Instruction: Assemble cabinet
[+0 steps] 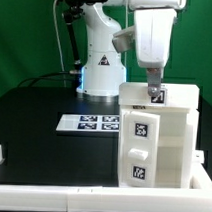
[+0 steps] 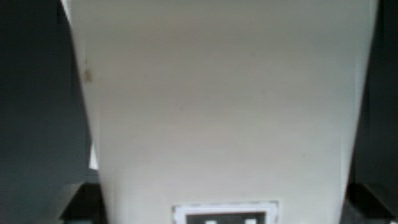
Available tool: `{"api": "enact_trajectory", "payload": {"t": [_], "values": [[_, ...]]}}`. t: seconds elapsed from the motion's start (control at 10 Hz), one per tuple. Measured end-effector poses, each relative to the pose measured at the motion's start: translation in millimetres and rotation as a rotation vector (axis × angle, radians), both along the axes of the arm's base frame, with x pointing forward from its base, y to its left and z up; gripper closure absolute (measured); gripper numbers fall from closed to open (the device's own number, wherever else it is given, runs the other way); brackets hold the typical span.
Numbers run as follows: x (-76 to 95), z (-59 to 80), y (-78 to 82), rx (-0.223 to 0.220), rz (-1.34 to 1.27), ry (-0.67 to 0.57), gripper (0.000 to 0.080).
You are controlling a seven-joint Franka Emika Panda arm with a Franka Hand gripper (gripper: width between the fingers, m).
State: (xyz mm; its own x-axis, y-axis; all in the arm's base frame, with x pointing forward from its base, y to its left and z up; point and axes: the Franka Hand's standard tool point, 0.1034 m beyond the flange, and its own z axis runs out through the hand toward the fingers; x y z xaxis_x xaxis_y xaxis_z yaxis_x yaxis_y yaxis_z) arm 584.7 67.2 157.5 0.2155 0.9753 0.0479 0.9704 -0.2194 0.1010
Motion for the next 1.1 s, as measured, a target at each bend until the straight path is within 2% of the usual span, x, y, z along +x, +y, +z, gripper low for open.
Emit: {"api": "enact_trajectory", "payload": {"t": [0.1, 0.4, 0.7, 0.9, 1.1], "values": [[0.0, 0.0, 0.0, 0.002, -0.017, 0.000, 0.0242], [-1.2, -0.5, -4.2, 0.045, -0.334, 0.023, 0.0242], [-0.3, -0.9, -3.5, 0.084, -0.633, 0.016, 0.0242], [0.3, -1.0, -1.1, 0.126, -0.862, 0.003, 0.0242], [0.7, -0.9, 1.5, 0.145, -0.974, 0.004, 0.0242]]}}
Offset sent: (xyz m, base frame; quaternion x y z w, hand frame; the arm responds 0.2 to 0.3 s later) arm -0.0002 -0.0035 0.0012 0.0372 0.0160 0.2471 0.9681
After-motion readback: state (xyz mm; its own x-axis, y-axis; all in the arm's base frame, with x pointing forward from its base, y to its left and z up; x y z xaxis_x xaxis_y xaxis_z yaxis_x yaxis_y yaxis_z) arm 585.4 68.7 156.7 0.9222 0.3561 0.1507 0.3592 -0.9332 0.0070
